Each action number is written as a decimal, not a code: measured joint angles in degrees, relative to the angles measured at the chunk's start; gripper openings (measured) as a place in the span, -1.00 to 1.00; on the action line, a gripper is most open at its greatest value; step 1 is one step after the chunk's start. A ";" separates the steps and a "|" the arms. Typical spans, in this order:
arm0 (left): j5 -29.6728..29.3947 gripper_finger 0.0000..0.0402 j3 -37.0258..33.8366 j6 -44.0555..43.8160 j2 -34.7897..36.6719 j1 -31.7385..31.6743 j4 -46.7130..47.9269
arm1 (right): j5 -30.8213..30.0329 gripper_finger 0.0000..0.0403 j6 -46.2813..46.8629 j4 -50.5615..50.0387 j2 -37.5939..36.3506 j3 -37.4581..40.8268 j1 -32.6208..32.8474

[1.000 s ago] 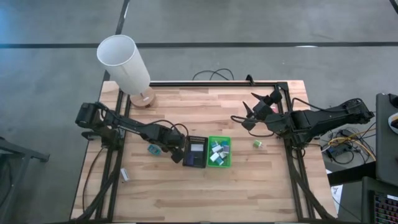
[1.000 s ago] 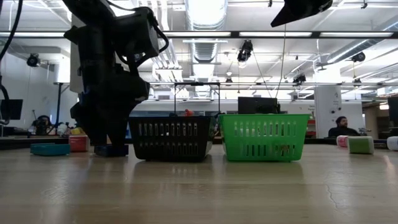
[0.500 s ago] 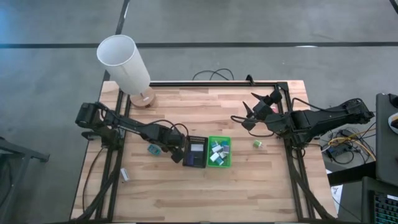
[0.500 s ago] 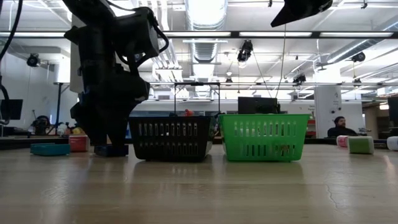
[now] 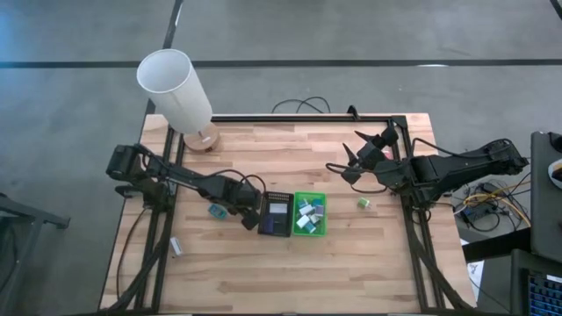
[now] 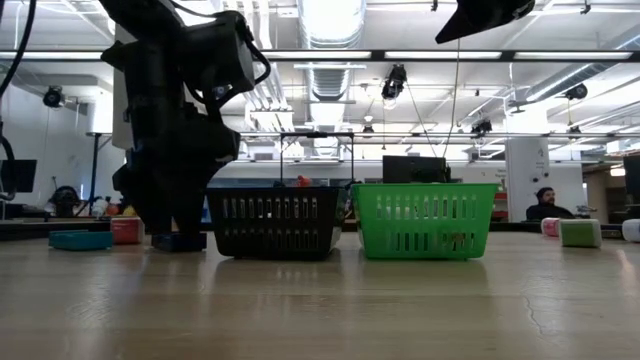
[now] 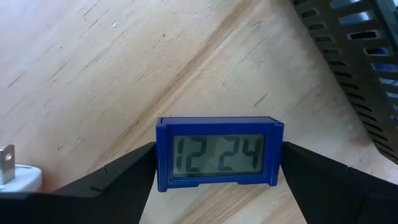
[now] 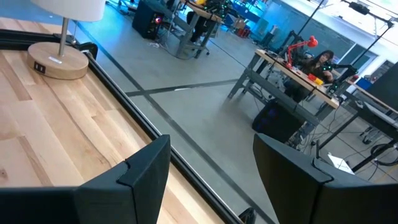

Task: Pick & Place Office items
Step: Put the dark blue digital clock into the black basket

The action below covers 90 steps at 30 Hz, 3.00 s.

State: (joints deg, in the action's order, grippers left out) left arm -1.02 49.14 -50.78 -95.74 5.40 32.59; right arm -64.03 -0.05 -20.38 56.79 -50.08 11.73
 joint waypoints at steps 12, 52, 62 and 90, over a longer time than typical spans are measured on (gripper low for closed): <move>-1.42 0.39 -1.32 -2.60 0.20 0.03 -0.73 | 0.00 0.13 0.00 0.00 -0.02 0.07 0.00; 1.23 0.38 24.77 0.87 1.53 -0.08 14.24 | -0.04 0.13 -0.61 0.11 0.00 0.07 0.00; 2.10 0.38 22.42 -0.94 1.51 -0.08 7.35 | -0.04 0.13 -0.55 0.11 -0.01 0.07 0.00; 9.49 0.39 17.91 -3.01 -7.05 -0.03 -2.73 | -0.04 0.13 -0.57 0.20 -0.01 0.07 -0.02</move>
State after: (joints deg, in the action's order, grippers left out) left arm 8.47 67.05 -53.79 -102.80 5.37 29.85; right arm -64.07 -0.62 -20.18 56.78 -50.02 11.71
